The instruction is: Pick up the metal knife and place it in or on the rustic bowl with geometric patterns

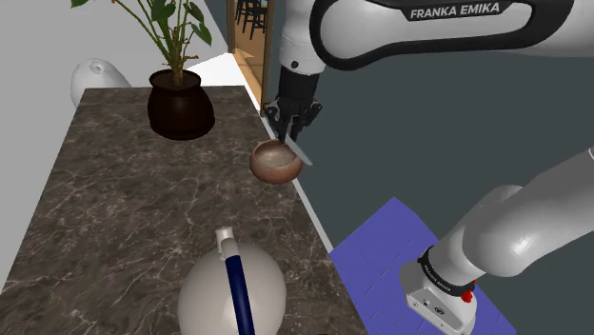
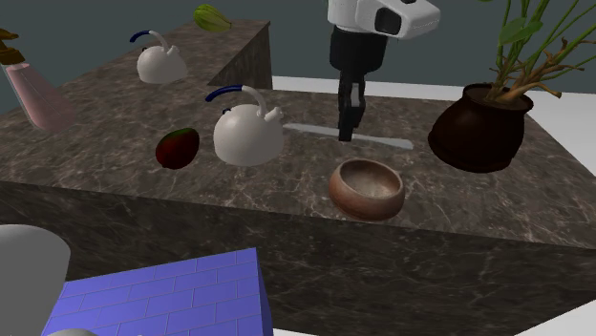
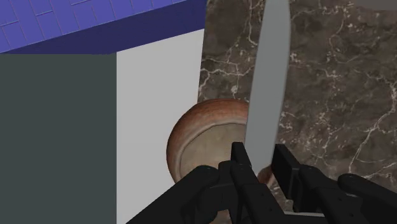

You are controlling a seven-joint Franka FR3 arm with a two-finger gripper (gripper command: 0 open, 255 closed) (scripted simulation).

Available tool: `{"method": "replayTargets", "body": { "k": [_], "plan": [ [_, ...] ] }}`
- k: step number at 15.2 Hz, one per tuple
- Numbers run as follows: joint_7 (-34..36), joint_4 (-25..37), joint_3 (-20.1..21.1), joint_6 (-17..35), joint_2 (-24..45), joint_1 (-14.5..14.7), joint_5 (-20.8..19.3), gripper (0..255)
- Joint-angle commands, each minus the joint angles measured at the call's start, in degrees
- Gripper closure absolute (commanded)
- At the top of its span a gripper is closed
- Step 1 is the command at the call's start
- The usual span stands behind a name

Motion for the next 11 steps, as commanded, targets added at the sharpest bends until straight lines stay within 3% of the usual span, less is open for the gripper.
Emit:
{"method": "replayTargets", "body": {
  "k": [1,3,11],
  "plan": [
    [-1.08,3.15,-0.69,-0.41,3.01,-1.0,-1.43,255],
    [-2.06,7.14,-1.35,-1.14,6.59,-1.95,-2.98,255],
    [-1.87,1.88,-1.16,4.95,7.49,-1.81,-3.26,255]
  ]
}}
